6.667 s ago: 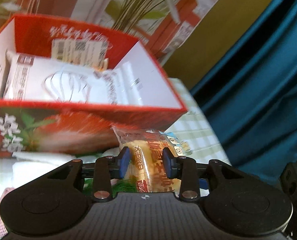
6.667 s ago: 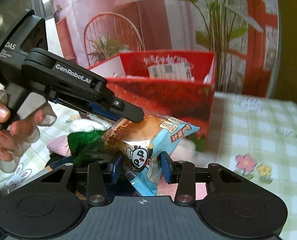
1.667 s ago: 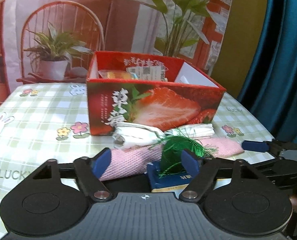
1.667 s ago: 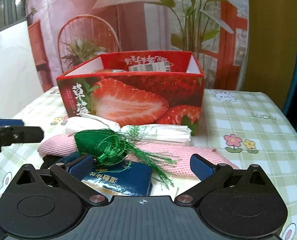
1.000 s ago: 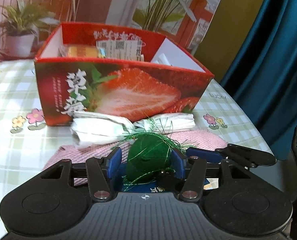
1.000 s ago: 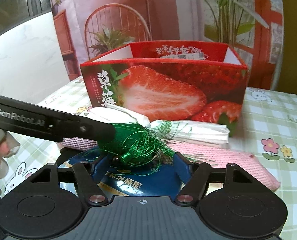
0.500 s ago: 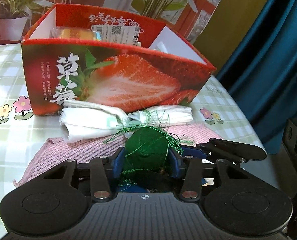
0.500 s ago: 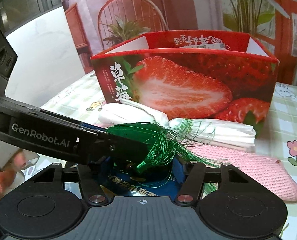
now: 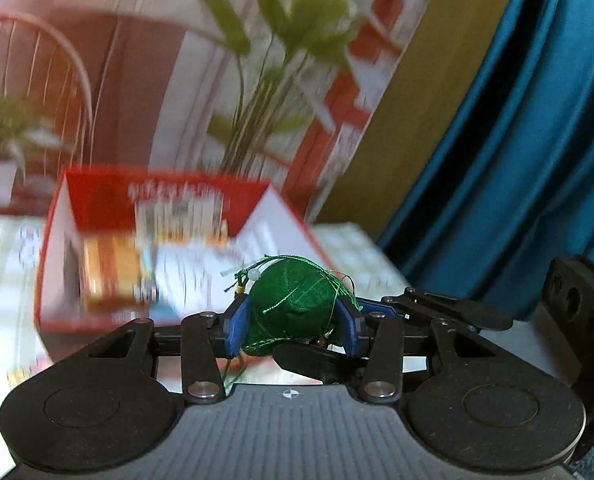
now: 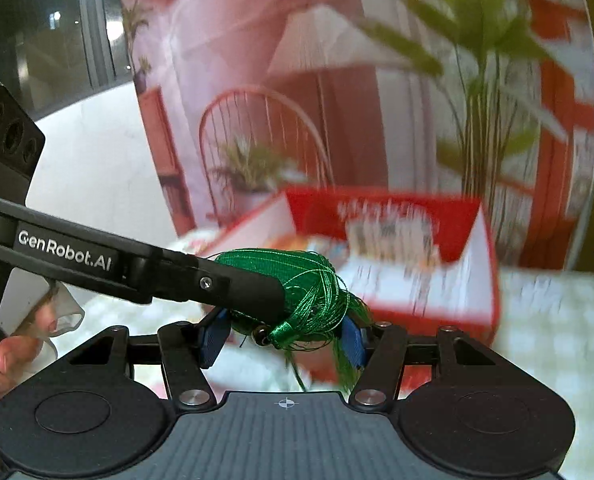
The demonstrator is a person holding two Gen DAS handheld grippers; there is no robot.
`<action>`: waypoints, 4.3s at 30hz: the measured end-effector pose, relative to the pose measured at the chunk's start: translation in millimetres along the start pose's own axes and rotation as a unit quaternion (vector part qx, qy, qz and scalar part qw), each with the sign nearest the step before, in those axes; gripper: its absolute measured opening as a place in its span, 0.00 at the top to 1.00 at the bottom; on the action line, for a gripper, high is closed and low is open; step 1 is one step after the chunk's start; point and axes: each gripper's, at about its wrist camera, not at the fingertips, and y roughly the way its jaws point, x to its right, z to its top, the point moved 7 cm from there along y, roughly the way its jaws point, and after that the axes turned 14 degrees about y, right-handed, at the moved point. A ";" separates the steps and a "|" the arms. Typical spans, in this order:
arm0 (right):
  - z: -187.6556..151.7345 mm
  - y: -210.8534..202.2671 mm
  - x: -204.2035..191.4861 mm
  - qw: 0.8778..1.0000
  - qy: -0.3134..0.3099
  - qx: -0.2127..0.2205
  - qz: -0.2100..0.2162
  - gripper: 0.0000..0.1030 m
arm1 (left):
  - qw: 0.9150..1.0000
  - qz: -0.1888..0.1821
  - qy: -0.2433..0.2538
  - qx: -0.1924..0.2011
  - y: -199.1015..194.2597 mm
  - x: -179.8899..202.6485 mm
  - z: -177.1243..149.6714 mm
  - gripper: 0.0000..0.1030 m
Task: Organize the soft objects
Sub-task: 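Lift the tinsel ball with the left gripper and carry it over the box, then open the left gripper to drop the tinsel ball into the box, then move the left gripper down to the white wrapped towel bundle, then close the left gripper on the white bundle and lift it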
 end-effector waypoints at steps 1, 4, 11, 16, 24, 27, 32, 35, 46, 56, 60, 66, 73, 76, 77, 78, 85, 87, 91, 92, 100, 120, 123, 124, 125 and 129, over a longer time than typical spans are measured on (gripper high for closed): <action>9.3 0.7 -1.2 1.000 -0.007 0.007 0.000 0.48 | 1.000 0.003 0.002 0.009 -1.0 -0.9 9.3 0.54; 37.8 1.3 -6.7 0.999 -0.022 0.027 0.002 0.48 | 0.999 0.011 -0.001 0.034 -3.5 -5.8 35.1 0.54; 92.0 12.1 -17.4 0.996 -0.062 0.059 -0.009 0.51 | 0.997 0.032 0.014 0.069 -0.8 -18.7 77.5 0.54; 98.0 34.0 -8.9 0.994 -0.092 0.053 -0.034 0.52 | 0.998 0.029 0.009 0.046 26.8 -27.0 69.7 0.54; 66.2 67.5 24.9 0.995 -0.069 0.023 -0.067 0.52 | 1.000 0.004 -0.002 -0.005 79.3 -39.7 41.1 0.54; 51.2 75.1 40.5 0.995 -0.048 0.012 -0.081 0.52 | 1.000 -0.013 -0.010 -0.018 94.4 -40.1 28.3 0.54; 26.7 80.8 66.0 0.994 -0.002 -0.002 -0.106 0.52 | 0.999 -0.027 -0.021 -0.037 115.5 -35.5 9.7 0.55; 20.9 80.0 75.2 0.993 0.004 -0.001 -0.121 0.54 | 0.998 -0.038 -0.024 -0.042 122.8 -30.3 5.9 0.55; 17.1 64.7 83.2 0.988 0.007 0.017 -0.151 0.53 | 0.999 0.037 -0.006 -0.032 92.0 -43.7 3.7 0.54; 3.1 39.4 60.8 0.990 -0.003 0.026 -0.138 0.43 | 0.990 0.137 0.013 -0.033 29.2 -53.7 -27.3 0.30; -1.6 30.5 51.3 0.991 -0.008 0.030 -0.132 0.29 | 0.985 0.167 0.014 -0.030 3.6 -55.5 -38.7 0.14; -24.7 23.7 48.4 0.992 0.006 0.008 -0.126 0.07 | 0.982 0.180 0.009 -0.048 -17.5 -52.2 -62.4 0.07; -49.1 19.1 48.3 0.991 0.020 -0.012 -0.131 0.00 | 0.981 0.181 -0.002 -0.075 -21.9 -52.9 -88.8 0.06; -56.3 18.6 49.2 0.991 0.030 -0.020 -0.132 0.00 | 0.981 0.181 -0.006 -0.075 -24.8 -53.4 -94.0 0.06; -58.8 18.4 49.1 0.990 0.032 -0.023 -0.134 0.00 | 0.980 0.183 -0.004 -0.076 -25.4 -52.4 -95.2 0.06; -60.7 18.4 49.2 0.990 0.033 -0.025 -0.134 0.00 | 0.980 0.185 -0.002 -0.077 -26.2 -51.3 -96.3 0.06; -69.8 18.6 50.8 0.989 0.044 -0.041 -0.134 0.00 | 0.978 0.184 -0.010 -0.097 -25.7 -47.5 -107.5 0.06; -71.7 16.8 51.2 0.989 0.044 -0.042 -0.135 0.00 | 0.977 0.185 -0.013 -0.102 -26.9 -47.5 -111.4 0.06; -77.1 11.3 58.5 0.987 0.058 -0.043 -0.147 0.00 | 0.977 0.182 -0.027 -0.104 -30.2 -48.9 -117.8 0.06; -79.1 10.4 60.6 0.986 0.061 -0.044 -0.147 0.00 | 0.977 0.182 -0.031 -0.105 -30.6 -49.7 -119.4 0.07; -97.0 10.9 70.9 0.982 0.076 -0.060 -0.161 0.03 | 0.979 0.170 -0.048 -0.104 -27.5 -53.3 -122.8 0.16; -81.9 59.9 130.9 0.976 0.116 -0.059 -0.177 0.30 | 0.980 0.105 -0.082 -0.147 51.3 -71.0 -120.3 0.47; -84.0 65.6 130.4 0.977 0.121 -0.069 -0.162 0.39 | 0.981 0.099 -0.083 -0.144 53.1 -69.0 -120.1 0.61; -84.5 66.6 129.3 0.977 0.122 -0.072 -0.156 0.42 | 0.982 0.099 -0.083 -0.140 50.6 -68.4 -121.3 0.63; -85.5 67.3 127.1 0.978 0.123 -0.074 -0.149 0.48 | 0.982 0.099 -0.084 -0.137 48.7 -68.5 -121.3 0.67; -87.8 64.4 121.3 0.979 0.123 -0.072 -0.144 0.59 | 0.983 0.102 -0.088 -0.125 40.2 -69.5 -121.1 0.75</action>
